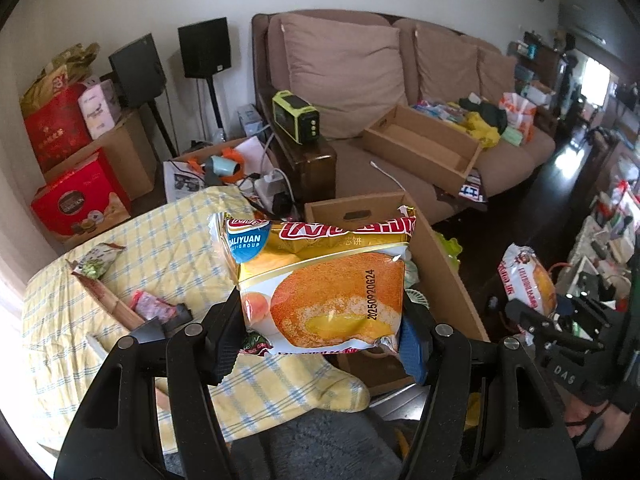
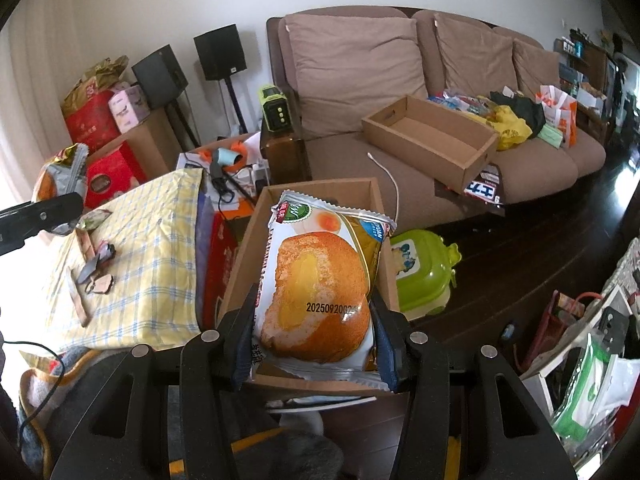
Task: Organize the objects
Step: 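Lower both held cake packets over the open cardboard box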
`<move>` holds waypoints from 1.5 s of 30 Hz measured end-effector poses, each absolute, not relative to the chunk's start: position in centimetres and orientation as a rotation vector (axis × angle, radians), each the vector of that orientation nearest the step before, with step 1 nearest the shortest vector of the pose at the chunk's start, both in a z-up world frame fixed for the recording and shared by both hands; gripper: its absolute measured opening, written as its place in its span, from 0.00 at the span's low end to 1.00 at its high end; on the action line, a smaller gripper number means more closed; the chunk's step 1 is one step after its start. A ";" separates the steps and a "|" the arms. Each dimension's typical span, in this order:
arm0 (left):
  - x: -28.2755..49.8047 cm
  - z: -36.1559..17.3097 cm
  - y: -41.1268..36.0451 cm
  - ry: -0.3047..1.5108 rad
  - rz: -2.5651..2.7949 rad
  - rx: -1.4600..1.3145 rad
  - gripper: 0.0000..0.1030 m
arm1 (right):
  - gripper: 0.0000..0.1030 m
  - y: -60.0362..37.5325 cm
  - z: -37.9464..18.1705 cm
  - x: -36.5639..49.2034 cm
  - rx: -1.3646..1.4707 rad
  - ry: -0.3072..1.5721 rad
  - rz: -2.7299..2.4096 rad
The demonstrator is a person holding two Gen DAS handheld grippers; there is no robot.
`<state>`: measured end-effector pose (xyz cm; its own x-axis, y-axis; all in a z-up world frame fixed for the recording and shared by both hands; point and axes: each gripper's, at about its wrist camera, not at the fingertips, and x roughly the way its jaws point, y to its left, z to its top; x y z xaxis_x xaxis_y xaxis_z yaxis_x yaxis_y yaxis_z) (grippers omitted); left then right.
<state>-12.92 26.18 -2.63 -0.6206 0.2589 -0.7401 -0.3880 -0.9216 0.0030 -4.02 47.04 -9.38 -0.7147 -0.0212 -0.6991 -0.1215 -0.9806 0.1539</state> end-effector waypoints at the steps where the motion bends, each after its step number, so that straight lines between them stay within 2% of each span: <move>1: -13.2 -2.9 26.6 0.225 2.517 -1.135 0.60 | 0.48 47.0 -9.5 -4.1 -1.166 0.294 2.844; 28: -16.3 -8.9 32.0 0.140 2.286 -1.356 0.60 | 0.48 50.2 -15.2 -5.7 -1.284 0.417 2.708; 45: -16.7 -13.1 33.2 0.221 2.279 -1.434 0.60 | 0.48 50.3 -20.4 -6.9 -1.441 0.485 2.633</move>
